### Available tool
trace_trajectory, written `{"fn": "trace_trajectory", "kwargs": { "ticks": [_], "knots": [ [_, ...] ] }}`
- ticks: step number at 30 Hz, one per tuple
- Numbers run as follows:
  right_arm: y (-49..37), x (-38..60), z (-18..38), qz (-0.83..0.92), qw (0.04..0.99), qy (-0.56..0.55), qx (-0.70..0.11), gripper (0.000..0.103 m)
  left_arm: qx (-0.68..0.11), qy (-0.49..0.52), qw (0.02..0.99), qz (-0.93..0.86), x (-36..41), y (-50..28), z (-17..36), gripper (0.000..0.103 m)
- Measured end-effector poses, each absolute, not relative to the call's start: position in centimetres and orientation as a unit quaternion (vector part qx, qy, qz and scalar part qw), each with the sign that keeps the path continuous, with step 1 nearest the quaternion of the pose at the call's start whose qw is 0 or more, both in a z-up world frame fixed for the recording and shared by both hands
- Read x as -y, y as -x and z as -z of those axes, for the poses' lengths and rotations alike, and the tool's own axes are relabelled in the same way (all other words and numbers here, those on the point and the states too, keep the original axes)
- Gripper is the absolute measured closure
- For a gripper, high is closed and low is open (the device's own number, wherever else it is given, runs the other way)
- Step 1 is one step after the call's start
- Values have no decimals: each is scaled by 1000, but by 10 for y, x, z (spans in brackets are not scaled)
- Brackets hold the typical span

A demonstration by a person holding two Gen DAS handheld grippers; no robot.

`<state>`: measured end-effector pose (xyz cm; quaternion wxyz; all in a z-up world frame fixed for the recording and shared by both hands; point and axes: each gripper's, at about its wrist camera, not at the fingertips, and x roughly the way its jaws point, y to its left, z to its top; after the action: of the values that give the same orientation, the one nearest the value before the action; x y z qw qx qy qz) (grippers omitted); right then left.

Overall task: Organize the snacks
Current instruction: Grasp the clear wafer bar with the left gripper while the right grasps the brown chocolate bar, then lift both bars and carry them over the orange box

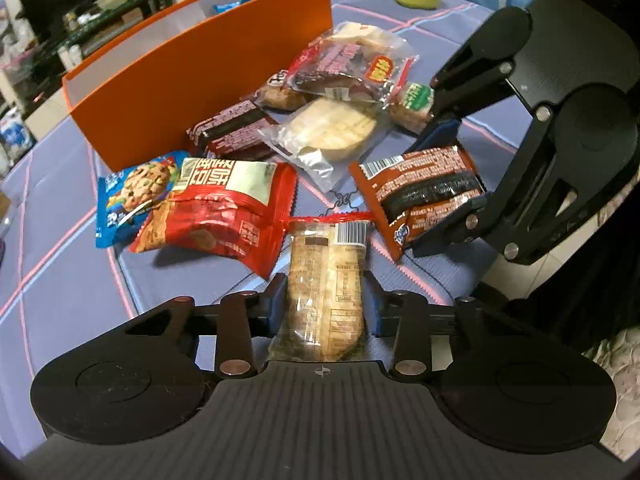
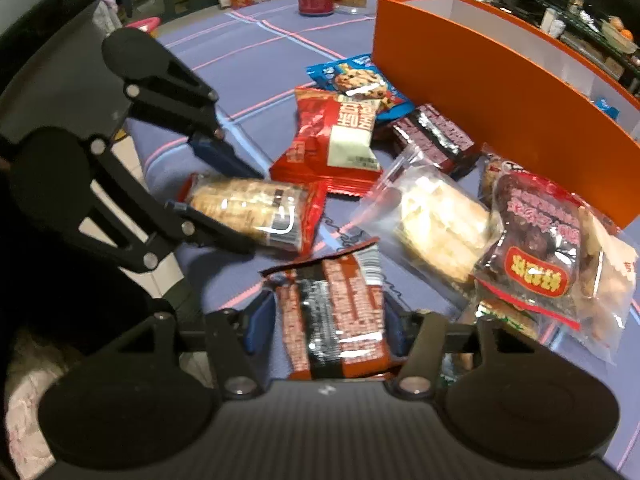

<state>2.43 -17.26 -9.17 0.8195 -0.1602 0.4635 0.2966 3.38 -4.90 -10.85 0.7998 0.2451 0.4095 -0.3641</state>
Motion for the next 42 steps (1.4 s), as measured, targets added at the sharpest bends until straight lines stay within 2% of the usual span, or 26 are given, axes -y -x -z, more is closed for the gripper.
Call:
{"fn": "trace_trajectory", "kwargs": {
  "ticks": [2,9,13,19,25,29,42],
  "knots": [
    [-23,172,92,-291,822,159,-463,52,-413,-236,806,353,50,-33,109,97],
    [-23,172,92,-250,834,129,-474,52,-430,-179,828,313,57,-34,111,97],
    [-19,170,92,-237,842,126,-467,58,-426,-182,838,289,63,-30,109,97],
    [-20,183,76,-214,863,101,-446,58,-378,-164,877,249,56,-21,78,98],
    [-15,191,44,-185,899,73,-390,58,-334,-118,918,180,42,-25,46,98],
    [-19,191,34,-146,922,55,-355,58,-335,-90,930,125,39,-44,38,97],
    [-27,185,34,-121,928,51,-349,58,-342,-73,934,76,36,-63,38,97]
  ]
}}
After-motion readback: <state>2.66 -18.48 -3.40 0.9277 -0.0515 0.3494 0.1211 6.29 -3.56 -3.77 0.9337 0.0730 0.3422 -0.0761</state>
